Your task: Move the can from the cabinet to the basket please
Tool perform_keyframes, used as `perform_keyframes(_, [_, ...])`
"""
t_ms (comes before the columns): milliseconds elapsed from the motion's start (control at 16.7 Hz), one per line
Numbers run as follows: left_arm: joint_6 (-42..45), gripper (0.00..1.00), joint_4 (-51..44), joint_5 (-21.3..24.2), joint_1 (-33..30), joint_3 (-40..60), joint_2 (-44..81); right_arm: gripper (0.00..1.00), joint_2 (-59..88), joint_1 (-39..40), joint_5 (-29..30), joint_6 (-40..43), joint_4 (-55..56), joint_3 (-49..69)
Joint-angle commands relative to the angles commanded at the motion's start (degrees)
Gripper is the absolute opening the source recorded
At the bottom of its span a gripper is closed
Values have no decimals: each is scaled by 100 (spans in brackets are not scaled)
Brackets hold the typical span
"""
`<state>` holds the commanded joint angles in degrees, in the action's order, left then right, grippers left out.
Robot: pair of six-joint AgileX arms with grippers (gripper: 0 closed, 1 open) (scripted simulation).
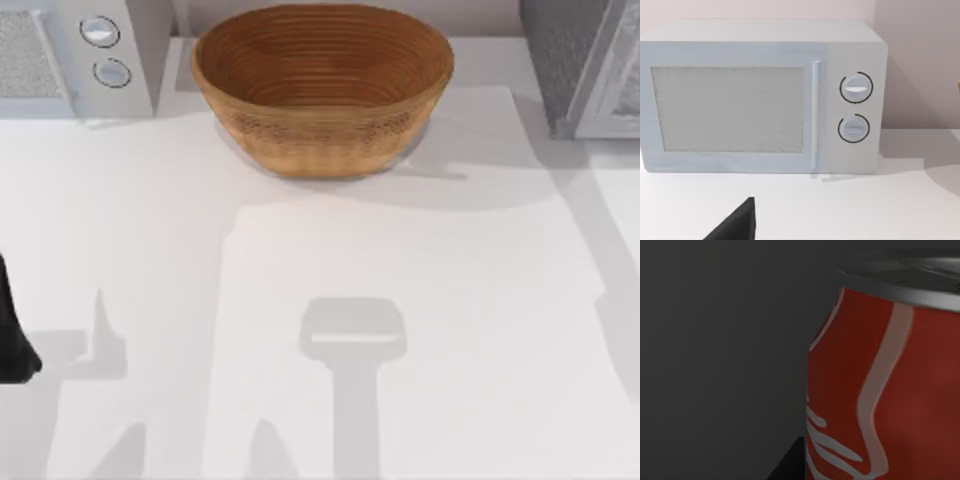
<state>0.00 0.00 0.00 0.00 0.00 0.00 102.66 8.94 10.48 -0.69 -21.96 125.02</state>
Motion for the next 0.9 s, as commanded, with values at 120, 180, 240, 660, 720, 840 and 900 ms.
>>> perform_keyframes(120, [0,100,0,0,0,0,0,0,0,0,0,0,0,0])
perform_keyframes(180, [0,100,0,0,0,0,0,0,0,0,0,0,0,0])
perform_keyframes(240, [0,100,0,0,0,0,0,0,0,0,0,0,0,0])
perform_keyframes(660, [0,100,0,0,0,0,0,0,-595,248,219,-3,-464,-130])
perform_keyframes(720, [0,100,0,0,0,0,0,0,-831,338,310,-2,-651,-182])
perform_keyframes(840, [0,100,0,0,0,0,0,0,-1350,536,507,-1,-1056,-293])
perform_keyframes(900, [0,100,0,0,0,0,0,0,-1611,636,605,-1,-1260,-346])
